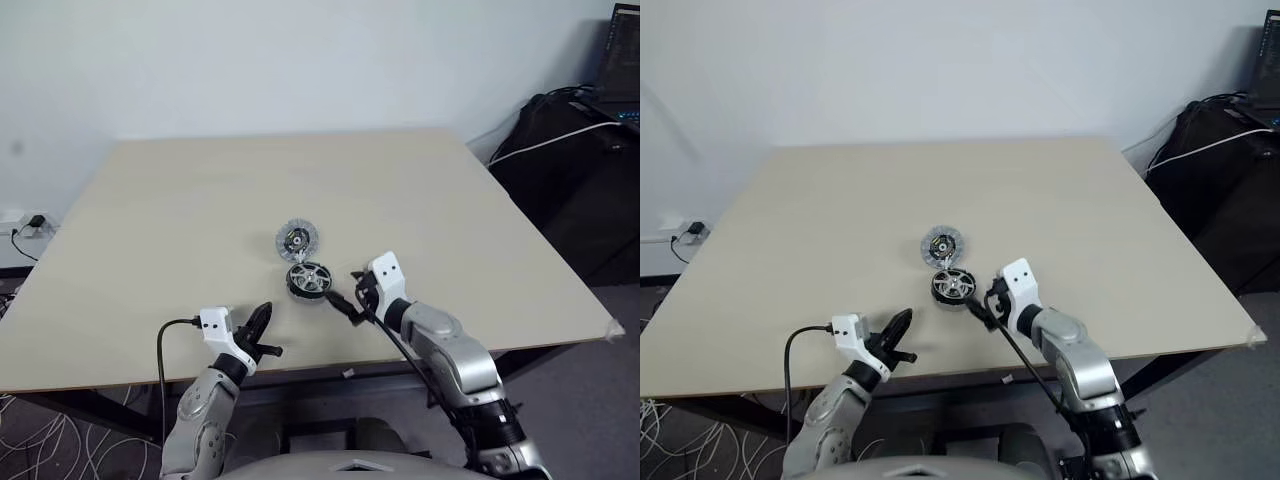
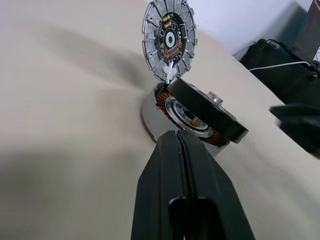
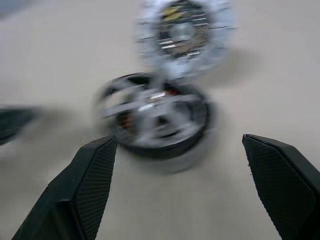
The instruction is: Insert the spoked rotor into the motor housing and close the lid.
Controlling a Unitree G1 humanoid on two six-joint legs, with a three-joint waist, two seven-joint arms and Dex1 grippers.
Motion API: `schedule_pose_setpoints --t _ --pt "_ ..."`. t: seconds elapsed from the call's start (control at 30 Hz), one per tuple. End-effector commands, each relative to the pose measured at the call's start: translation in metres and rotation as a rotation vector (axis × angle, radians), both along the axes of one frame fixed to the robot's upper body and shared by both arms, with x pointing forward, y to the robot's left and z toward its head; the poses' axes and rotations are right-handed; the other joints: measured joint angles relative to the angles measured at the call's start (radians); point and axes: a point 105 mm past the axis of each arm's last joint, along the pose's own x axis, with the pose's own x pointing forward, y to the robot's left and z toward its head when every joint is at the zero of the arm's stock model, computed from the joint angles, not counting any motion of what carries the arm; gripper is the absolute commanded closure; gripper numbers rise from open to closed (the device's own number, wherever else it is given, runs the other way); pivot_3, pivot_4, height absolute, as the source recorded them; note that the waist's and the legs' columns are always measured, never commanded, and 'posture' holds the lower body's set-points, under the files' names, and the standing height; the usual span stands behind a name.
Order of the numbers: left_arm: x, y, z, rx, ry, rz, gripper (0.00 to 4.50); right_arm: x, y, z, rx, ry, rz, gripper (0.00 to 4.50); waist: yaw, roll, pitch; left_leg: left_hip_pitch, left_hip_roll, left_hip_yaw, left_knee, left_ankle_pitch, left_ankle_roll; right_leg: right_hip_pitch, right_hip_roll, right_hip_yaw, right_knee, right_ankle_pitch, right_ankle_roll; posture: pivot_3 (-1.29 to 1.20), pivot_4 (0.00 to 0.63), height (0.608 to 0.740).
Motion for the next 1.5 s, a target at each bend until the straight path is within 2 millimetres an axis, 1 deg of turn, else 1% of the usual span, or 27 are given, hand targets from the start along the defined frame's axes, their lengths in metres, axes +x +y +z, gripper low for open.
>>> schedule_pose_setpoints --t 0.03,0.17,0.23,0.3,0.4,0.43,0.47,0.53,0.57,0.67,0.73,0.83,0.97,1.03,1.1,1.17,1.3,1.5 --pt "0.004 -0.003 0.007 -0.024 -0.027 -0.008 4.5 -0.012 0.015 0.019 0.035 -0.06 0.116 0.19 0.0 0.0 0.0 0.0 0.0 0.0 0.001 0.0 0.0 0.0 0.0 0.0 0.0 0.0 0.0 0.0 0.0 0.74" --pt "0.005 -0.003 0.007 -0.029 -0.021 -0.011 4.5 -0.01 0.021 0.021 -0.087 -0.23 0.138 0.19 0.0 0.0 0.0 0.0 0.0 0.0 0.002 -0.003 -0.004 0.001 0.0 0.0 0.0 0.0 0.001 0.0 0.0 0.74" --pt "0.005 -0.003 0.006 -0.031 -0.02 -0.009 4.5 -0.01 0.027 0.021 -0.11 -0.288 0.163 0.19 0.001 0.0 0.0 0.0 0.0 0.0 0.002 -0.003 -0.005 0.001 0.0 0.0 0.0 0.0 0.001 0.0 0.0 0.74" --pt "0.005 -0.003 0.006 -0.032 -0.019 -0.007 4.5 -0.011 0.031 0.019 -0.101 -0.293 0.174 0.19 0.001 -0.001 0.0 0.0 0.0 0.0 0.002 -0.003 -0.004 0.001 0.0 0.0 0.0 0.0 0.001 0.0 0.0 0.74" --pt "0.005 -0.002 0.006 -0.035 -0.018 -0.003 4.5 -0.006 0.033 0.023 -0.136 -0.389 0.172 0.19 0.003 -0.001 0.0 0.0 0.0 0.0 0.002 -0.001 -0.002 0.001 0.0 0.0 0.0 0.0 0.001 0.0 0.0 0.74" --pt "0.005 -0.002 0.006 -0.038 -0.016 -0.001 4.5 -0.003 0.032 0.026 -0.08 -0.363 0.128 0.19 0.003 -0.001 0.0 0.0 0.0 0.0 0.002 -0.001 -0.002 0.001 0.0 0.0 0.0 0.001 0.001 0.0 0.0 0.74" --pt "0.005 -0.002 0.006 -0.04 -0.014 0.001 4.5 -0.001 0.031 0.027 0.009 -0.296 0.077 0.19 0.003 -0.001 0.0 0.0 0.0 0.0 0.002 -0.001 -0.002 0.001 0.0 0.0 0.0 0.001 0.001 0.0 0.0 0.74" --pt "0.004 -0.002 0.005 -0.042 -0.011 0.004 4.5 0.002 0.029 0.033 0.295 -0.064 -0.038 0.19 0.003 -0.001 0.0 0.0 0.0 0.0 0.002 -0.001 -0.002 0.001 0.0 0.0 0.001 0.001 0.001 0.0 0.0 0.74" --pt "0.005 -0.002 0.005 -0.043 -0.01 0.004 4.5 0.001 0.028 0.036 0.398 0.023 -0.065 0.19 0.003 -0.002 0.0 0.0 0.001 -0.001 0.002 -0.001 -0.002 0.001 0.001 0.0 0.001 0.001 0.0 0.0 0.0 0.74" --pt "0.004 -0.002 0.005 -0.047 -0.007 0.001 4.5 -0.003 0.024 0.037 0.578 0.215 -0.118 0.19 0.006 -0.002 0.0 0.0 0.001 -0.001 0.002 -0.002 -0.003 0.001 0.0 0.0 0.001 0.001 0.0 0.0 0.0 0.74" --pt "0.004 -0.002 0.005 -0.049 -0.006 -0.002 4.5 -0.008 0.021 0.039 0.669 0.299 -0.131 0.19 0.006 -0.001 0.0 0.0 0.0 -0.001 0.002 -0.003 -0.004 0.001 -0.001 0.0 0.001 0.001 0.0 0.0 0.0 0.74" --pt "0.005 -0.002 0.005 -0.051 -0.004 -0.006 4.5 -0.012 0.019 0.04 0.705 0.357 -0.145 0.19 0.002 0.001 0.0 0.0 0.0 -0.001 0.001 -0.003 -0.004 0.0 -0.001 0.0 0.0 0.0 0.0 0.0 0.0 0.74" --pt "0.005 -0.003 0.005 -0.052 -0.003 -0.01 4.5 -0.011 0.015 0.033 0.735 0.441 -0.212 0.19 -0.001 0.004 -0.002 0.0 0.001 -0.001 0.0 -0.003 -0.004 0.0 0.0 0.0 0.001 0.0 0.0 0.0 0.0 0.74" --pt "0.005 -0.003 0.005 -0.052 -0.002 -0.012 4.5 -0.01 0.016 0.025 0.742 0.527 -0.261 0.19 0.0 0.004 -0.002 0.0 0.001 -0.001 0.0 -0.003 -0.004 0.0 0.0 0.0 0.001 0.0 0.0 0.0 0.0 0.74" --pt "0.005 -0.002 0.005 -0.052 -0.001 -0.014 4.5 -0.01 0.019 0.022 0.762 0.581 -0.273 0.19 0.0 0.004 -0.002 0.0 0.001 -0.001 0.0 -0.003 -0.004 0.0 -0.001 0.0 0.0 0.0 0.0 0.0 0.0 0.74" --pt "0.005 -0.003 0.005 -0.051 -0.001 -0.016 4.5 -0.008 0.02 0.016 0.756 0.627 -0.311 0.19 -0.001 0.005 -0.002 -0.001 0.0 0.0 0.0 -0.003 -0.004 0.0 -0.001 0.0 0.0 0.0 0.0 0.0 0.0 0.74" --pt "0.005 -0.002 0.004 -0.048 -0.001 -0.016 4.5 0.0 0.023 0.012 0.788 0.68 -0.35 0.19 -0.004 0.005 -0.002 0.0 0.001 0.0 0.0 -0.002 -0.002 0.0 0.0 0.0 0.0 0.0 0.0 0.0 0.0 0.74" --pt "0.004 -0.001 0.004 -0.046 -0.001 -0.016 4.5 0.013 0.027 0.012 0.877 0.731 -0.401 0.19 -0.003 0.006 -0.002 -0.001 0.0 0.0 0.0 0.0 0.001 0.0 0.0 0.0 0.0 0.0 0.0 0.0 0.0 0.74"
